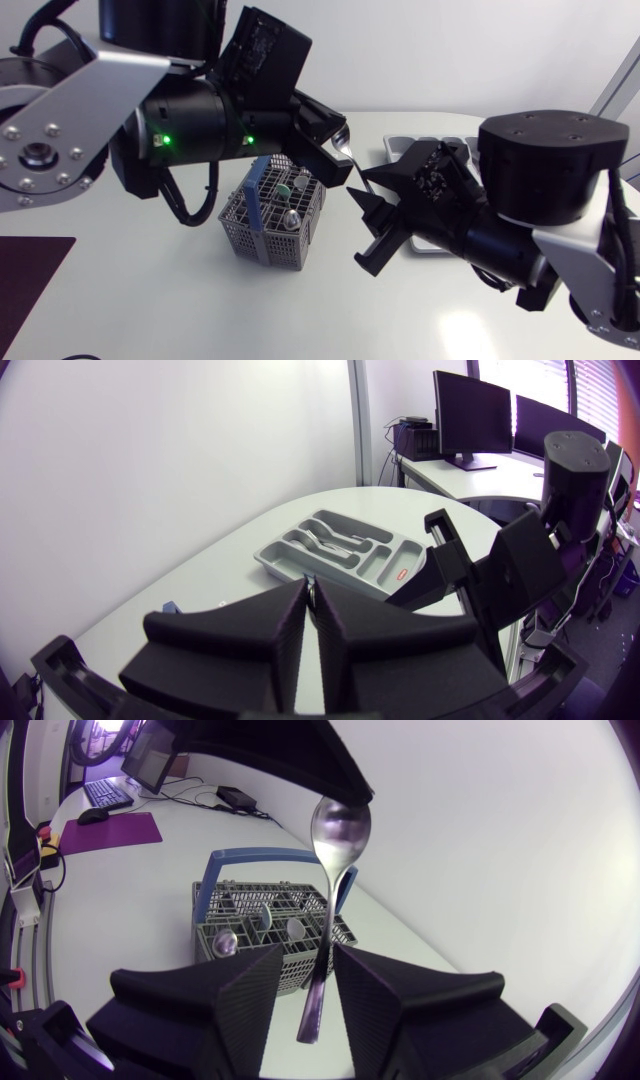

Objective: Unload the cutlery basket into the drawer organizer.

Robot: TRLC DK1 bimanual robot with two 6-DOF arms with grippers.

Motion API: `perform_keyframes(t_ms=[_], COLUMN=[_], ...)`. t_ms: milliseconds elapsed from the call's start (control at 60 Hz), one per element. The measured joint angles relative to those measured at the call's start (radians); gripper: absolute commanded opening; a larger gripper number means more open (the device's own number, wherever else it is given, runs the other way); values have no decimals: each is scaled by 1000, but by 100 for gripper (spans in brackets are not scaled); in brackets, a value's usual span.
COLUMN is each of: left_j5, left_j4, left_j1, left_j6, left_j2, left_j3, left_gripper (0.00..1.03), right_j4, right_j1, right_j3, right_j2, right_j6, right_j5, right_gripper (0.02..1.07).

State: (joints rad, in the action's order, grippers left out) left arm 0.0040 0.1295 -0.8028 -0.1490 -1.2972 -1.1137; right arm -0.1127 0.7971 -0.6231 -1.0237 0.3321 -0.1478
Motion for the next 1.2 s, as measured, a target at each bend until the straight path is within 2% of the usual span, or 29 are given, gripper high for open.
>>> perform_keyframes(t_ms=[133, 233, 450, 683, 850, 917, 983, 1067, 1200], left_j5=[0, 0, 0, 0, 0, 0, 0, -5, -5], left_j4=[-5, -9, -15, -26, -32, -32, -31, -19, 30], left_j1=[0, 0, 0, 0, 5, 21, 50, 90, 121], left_j6=[0, 0, 0, 0, 0, -3, -13, -58, -156], left_j2=[0, 0, 0, 8, 20, 31, 47, 72, 107], left_j3=[3, 6, 19, 21, 21, 21, 21, 21, 40], left_gripper=[10, 10, 10, 10, 15, 23, 31, 51, 72], right_j4=[0, 4, 28, 57, 85, 97, 118, 140, 188], right_j1=[0, 0, 1, 8, 6, -12, -68, -202, -459], right_j3=[-27, -45, -58, -58, -63, -63, -63, -61, -56], right_j2=[-4, -6, -24, -43, -43, -42, -32, -10, 12], right_j6=[-11, -14, -22, -29, -36, -35, -26, 6, 98], right_j5=[-5, -6, 10, 35, 73, 105, 180, 294, 496], right_gripper=[29, 15, 8, 7, 8, 7, 7, 8, 7])
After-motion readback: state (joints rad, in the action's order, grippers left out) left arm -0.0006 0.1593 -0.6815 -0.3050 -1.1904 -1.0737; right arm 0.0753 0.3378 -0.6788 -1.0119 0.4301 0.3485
